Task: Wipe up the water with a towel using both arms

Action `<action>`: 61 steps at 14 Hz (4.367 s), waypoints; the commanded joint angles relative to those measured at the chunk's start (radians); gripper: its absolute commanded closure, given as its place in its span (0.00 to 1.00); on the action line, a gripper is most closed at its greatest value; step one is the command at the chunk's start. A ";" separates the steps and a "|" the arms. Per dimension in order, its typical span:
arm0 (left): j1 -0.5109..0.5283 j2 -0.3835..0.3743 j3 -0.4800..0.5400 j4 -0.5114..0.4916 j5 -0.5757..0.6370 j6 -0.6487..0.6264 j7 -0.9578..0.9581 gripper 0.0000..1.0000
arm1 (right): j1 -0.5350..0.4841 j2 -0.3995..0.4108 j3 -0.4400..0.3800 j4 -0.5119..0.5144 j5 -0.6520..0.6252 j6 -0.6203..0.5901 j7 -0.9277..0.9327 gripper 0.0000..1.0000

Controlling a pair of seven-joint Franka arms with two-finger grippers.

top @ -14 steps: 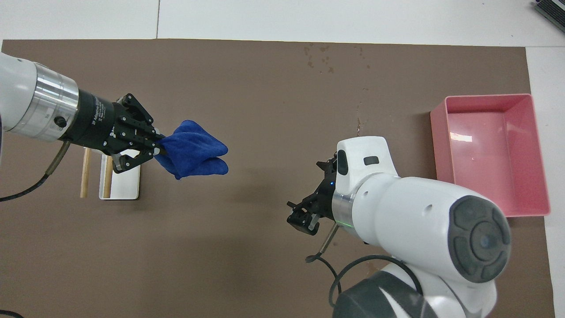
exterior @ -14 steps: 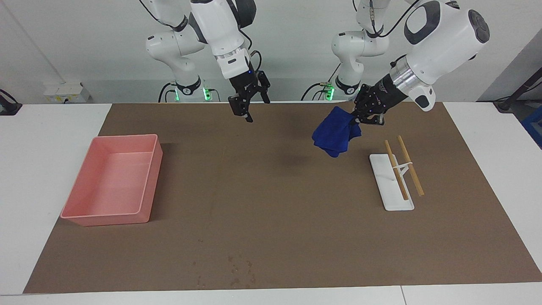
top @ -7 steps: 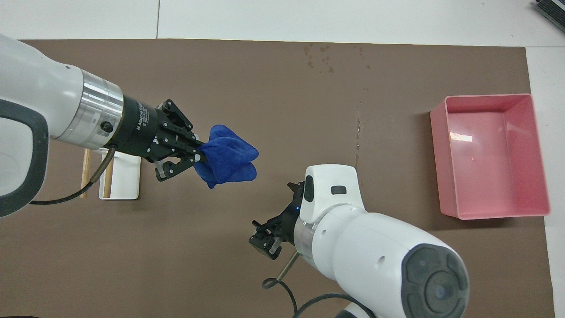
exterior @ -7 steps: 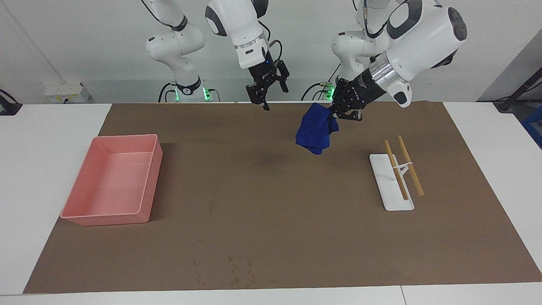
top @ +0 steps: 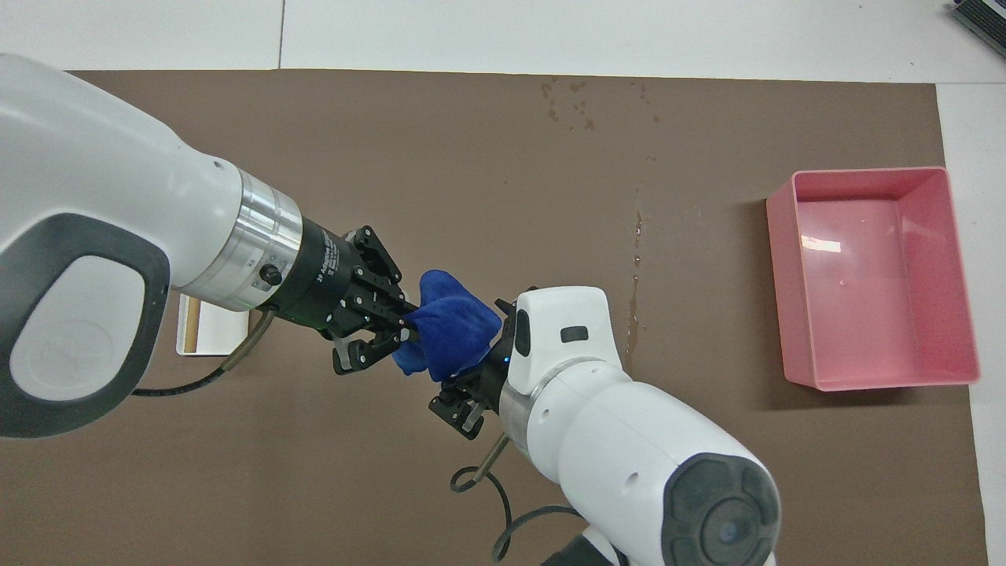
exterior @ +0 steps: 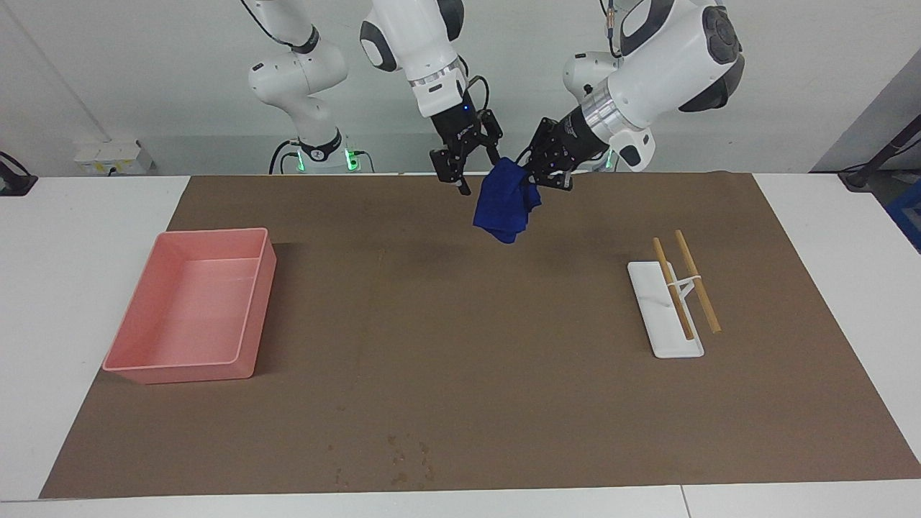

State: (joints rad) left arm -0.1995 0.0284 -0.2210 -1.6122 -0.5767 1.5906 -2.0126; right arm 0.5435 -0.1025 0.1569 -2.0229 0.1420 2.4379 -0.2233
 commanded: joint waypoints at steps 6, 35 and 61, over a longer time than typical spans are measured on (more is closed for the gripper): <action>-0.049 -0.056 0.012 -0.064 -0.018 -0.004 -0.008 1.00 | 0.001 0.024 -0.003 -0.011 -0.042 0.049 0.018 0.14; 0.118 -0.039 0.025 -0.074 0.512 0.209 1.118 0.00 | -0.358 0.130 -0.007 -0.007 -0.188 -0.247 -0.407 1.00; 0.166 -0.005 0.158 0.103 0.612 -0.098 2.039 0.00 | -0.412 0.460 0.001 -0.244 -0.381 0.273 -0.142 1.00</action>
State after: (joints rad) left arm -0.0234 0.0163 -0.0719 -1.4965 0.0185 1.4559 0.0147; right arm 0.1234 0.3233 0.1402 -2.1530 -0.2204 2.6745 -0.4595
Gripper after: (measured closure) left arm 0.000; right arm 1.000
